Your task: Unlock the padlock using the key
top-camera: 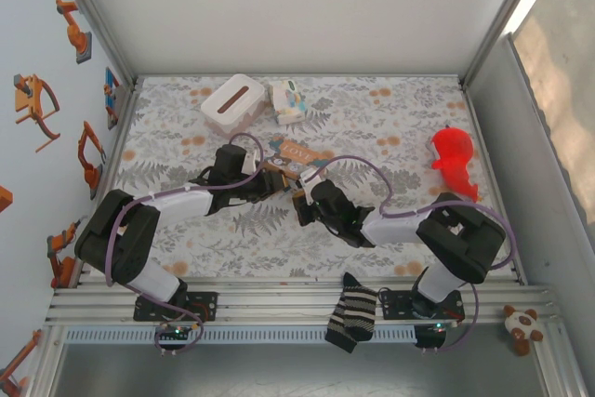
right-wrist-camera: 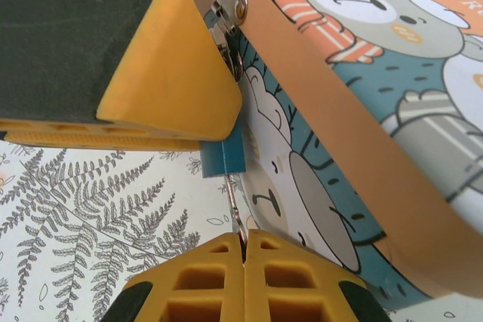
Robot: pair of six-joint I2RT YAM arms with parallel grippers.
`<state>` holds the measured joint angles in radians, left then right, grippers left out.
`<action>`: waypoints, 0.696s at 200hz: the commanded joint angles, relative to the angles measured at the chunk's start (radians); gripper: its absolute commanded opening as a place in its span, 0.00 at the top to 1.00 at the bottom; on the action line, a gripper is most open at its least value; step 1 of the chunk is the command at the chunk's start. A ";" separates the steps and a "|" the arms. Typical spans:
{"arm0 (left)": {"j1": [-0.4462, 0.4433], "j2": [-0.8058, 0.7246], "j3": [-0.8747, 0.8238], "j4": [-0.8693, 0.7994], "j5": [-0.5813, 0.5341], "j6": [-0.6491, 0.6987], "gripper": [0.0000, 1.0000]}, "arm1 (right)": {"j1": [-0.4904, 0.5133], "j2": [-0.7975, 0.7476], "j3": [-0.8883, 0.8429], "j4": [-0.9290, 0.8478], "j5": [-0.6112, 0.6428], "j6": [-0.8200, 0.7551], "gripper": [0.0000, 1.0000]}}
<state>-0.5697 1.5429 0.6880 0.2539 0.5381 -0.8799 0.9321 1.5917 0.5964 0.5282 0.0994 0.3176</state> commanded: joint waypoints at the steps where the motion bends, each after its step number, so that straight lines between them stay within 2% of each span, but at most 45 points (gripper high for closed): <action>1: -0.006 -0.003 0.026 0.022 0.017 0.004 0.76 | 0.005 0.005 0.034 0.014 0.045 0.000 1.00; 68: -0.009 -0.001 0.027 0.027 0.019 -0.001 0.76 | 0.004 0.011 0.008 0.141 0.020 -0.006 1.00; 139: -0.013 0.000 0.031 0.013 0.020 -0.002 0.76 | 0.004 0.044 -0.012 0.278 0.033 -0.111 1.00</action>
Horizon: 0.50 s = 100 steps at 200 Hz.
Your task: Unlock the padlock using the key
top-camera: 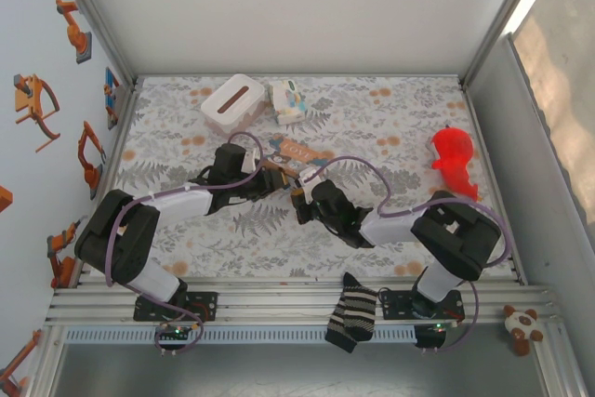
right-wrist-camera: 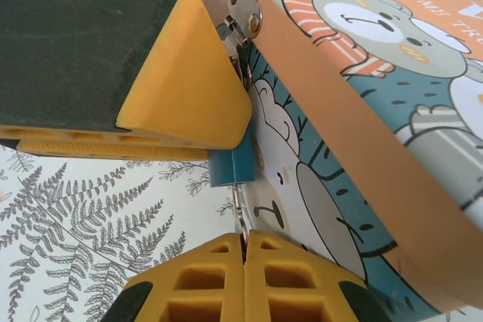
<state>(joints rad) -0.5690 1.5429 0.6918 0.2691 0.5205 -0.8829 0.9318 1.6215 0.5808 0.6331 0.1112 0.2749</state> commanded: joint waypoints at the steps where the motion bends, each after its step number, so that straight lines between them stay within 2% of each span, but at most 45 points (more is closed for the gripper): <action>1: -0.014 0.000 0.027 -0.001 0.038 0.001 0.76 | 0.005 0.015 0.002 0.175 0.021 -0.071 1.00; 65: -0.025 0.009 0.033 -0.001 0.035 -0.002 0.76 | 0.003 0.059 -0.008 0.283 0.044 -0.131 1.00; 100: -0.031 0.021 0.032 0.010 0.035 -0.010 0.76 | 0.001 0.080 0.009 0.316 -0.022 -0.106 1.00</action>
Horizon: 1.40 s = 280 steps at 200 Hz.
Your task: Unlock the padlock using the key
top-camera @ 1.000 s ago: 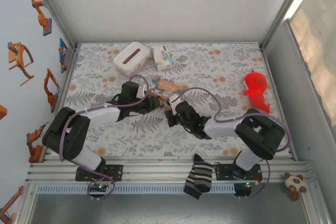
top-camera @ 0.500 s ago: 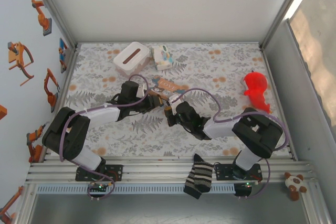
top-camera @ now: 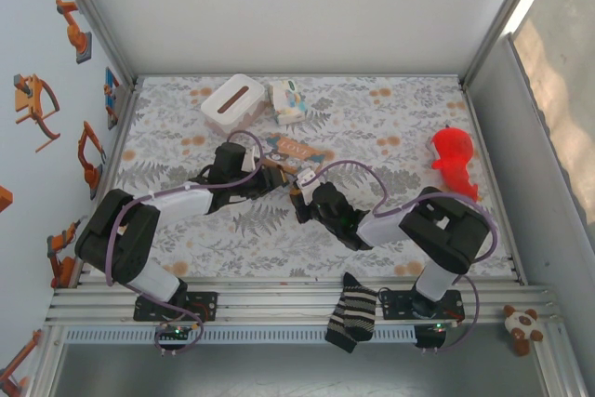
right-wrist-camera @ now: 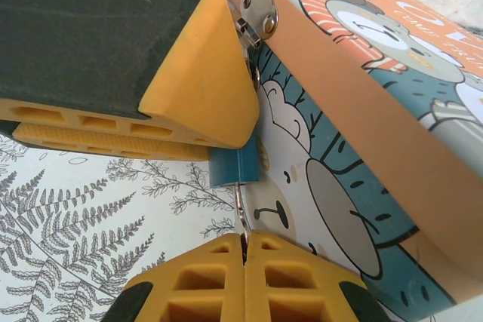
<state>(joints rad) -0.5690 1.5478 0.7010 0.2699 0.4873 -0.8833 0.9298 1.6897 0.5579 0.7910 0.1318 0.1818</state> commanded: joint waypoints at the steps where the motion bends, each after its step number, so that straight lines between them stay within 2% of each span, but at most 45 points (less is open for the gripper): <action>1: -0.031 0.016 0.024 0.010 0.068 -0.009 0.76 | 0.003 0.012 0.033 0.158 -0.044 -0.012 1.00; 154: -0.040 0.028 0.022 0.028 0.068 -0.018 0.76 | -0.072 0.045 0.039 0.218 -0.177 0.113 1.00; 219: -0.051 0.064 0.016 0.064 0.068 -0.035 0.76 | -0.071 0.054 0.073 0.231 -0.145 0.102 1.00; 245: -0.051 0.110 0.014 0.120 0.071 -0.068 0.76 | -0.072 0.079 0.058 0.232 -0.120 0.139 1.00; 280: -0.055 0.141 0.024 0.109 0.043 -0.063 0.76 | -0.071 0.126 0.030 0.280 -0.086 0.214 1.00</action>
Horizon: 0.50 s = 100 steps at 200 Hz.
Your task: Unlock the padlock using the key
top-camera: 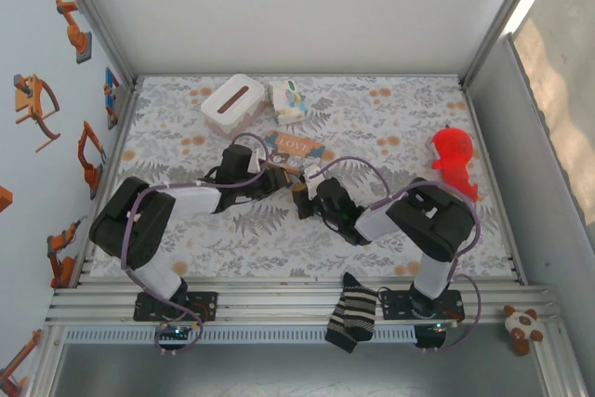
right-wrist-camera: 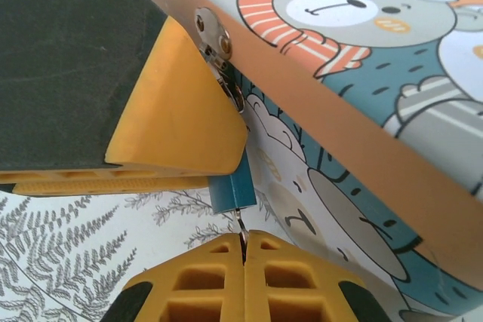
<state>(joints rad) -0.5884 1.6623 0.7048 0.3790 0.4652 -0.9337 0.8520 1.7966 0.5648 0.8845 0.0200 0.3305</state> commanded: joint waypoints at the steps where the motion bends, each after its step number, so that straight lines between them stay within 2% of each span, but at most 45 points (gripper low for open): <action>1: -0.036 0.028 0.020 0.000 0.066 -0.014 0.76 | 0.007 0.021 0.022 0.189 0.027 0.067 1.00; 35: -0.035 0.066 0.004 0.066 0.075 -0.046 0.72 | 0.008 0.089 0.012 0.240 0.038 0.119 1.00; 70: -0.031 0.048 -0.017 0.055 0.056 -0.045 0.57 | 0.010 0.125 -0.007 0.269 0.051 0.154 1.00; 100: -0.011 -0.017 -0.048 0.021 0.044 -0.030 0.48 | 0.011 0.133 -0.020 0.288 0.055 0.168 1.00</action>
<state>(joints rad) -0.6140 1.7142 0.6895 0.4217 0.4908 -0.9730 0.8558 1.9217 0.5560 1.0679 0.0456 0.4614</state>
